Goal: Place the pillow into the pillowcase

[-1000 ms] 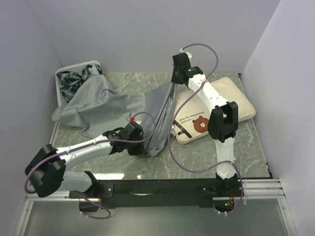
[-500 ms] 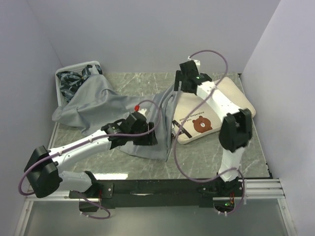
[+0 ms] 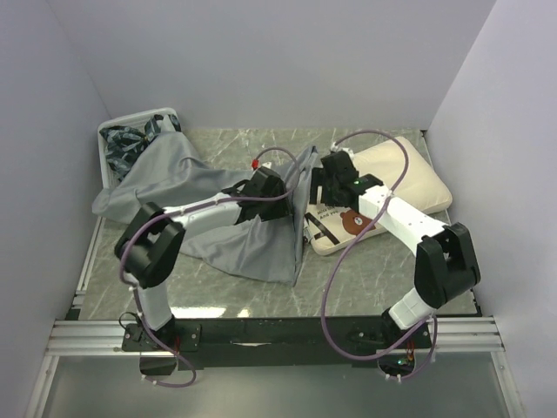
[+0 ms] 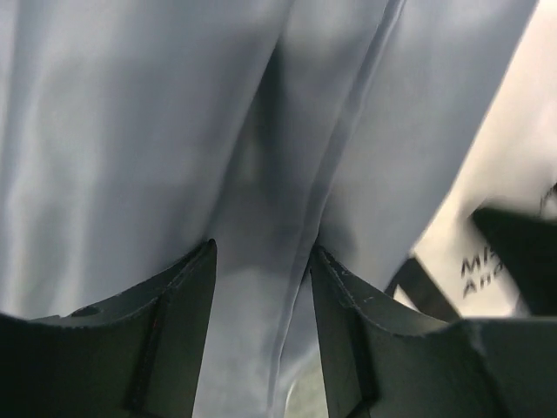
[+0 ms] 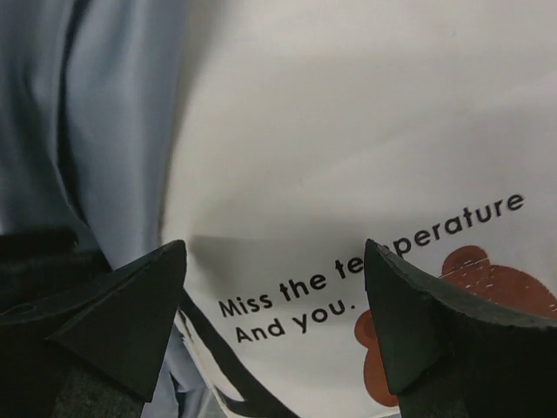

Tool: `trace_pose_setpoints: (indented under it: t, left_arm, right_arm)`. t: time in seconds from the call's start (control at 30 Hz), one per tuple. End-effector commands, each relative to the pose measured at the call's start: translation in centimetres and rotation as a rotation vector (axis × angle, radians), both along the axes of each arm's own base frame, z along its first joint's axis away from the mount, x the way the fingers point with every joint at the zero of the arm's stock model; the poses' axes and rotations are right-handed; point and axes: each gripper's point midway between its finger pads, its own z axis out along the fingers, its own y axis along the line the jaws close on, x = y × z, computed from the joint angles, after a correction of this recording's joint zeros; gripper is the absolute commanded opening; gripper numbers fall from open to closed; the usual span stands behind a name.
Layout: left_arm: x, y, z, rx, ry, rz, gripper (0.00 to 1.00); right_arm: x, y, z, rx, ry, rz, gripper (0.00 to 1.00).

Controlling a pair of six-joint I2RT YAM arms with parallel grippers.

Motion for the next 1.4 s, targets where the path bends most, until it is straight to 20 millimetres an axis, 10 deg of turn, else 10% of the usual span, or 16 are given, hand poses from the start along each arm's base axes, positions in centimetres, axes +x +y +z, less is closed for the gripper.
trace_pose_setpoints:
  t: [0.0,0.2,0.33,0.53,0.7,1.13,1.37]
  left_arm:
    - [3.4,-2.3,2.6,-0.073,-0.094,0.002,0.53]
    - [4.7,-2.2,1.0,-0.066,-0.084,0.009,0.50]
    - [5.4,-1.0,0.6,-0.069,-0.077,0.044,0.24]
    - [6.7,0.9,0.1,-0.063,-0.050,0.073,0.02]
    - [7.5,1.5,-1.1,-0.083,0.001,0.075,0.01]
    - [7.7,1.0,-2.0,-0.116,0.040,0.037,0.02]
    - [5.4,-2.9,-1.0,-0.137,0.020,-0.098,0.14]
  right_arm:
    - [0.3,-0.1,-1.0,-0.033,-0.008,0.013,0.89]
    - [-0.5,1.8,-3.3,-0.044,0.048,0.093,0.98]
    - [-0.4,1.6,-5.9,-0.100,0.115,0.084,0.90]
    - [-0.4,-0.1,-8.9,-0.127,0.198,0.033,0.21]
    - [-0.5,-2.4,-8.9,0.023,0.220,-0.062,0.00]
    - [-0.6,-4.5,2.7,0.465,-0.052,-0.143,0.00]
    - [-1.2,-4.1,10.5,0.544,-0.208,-0.106,0.00]
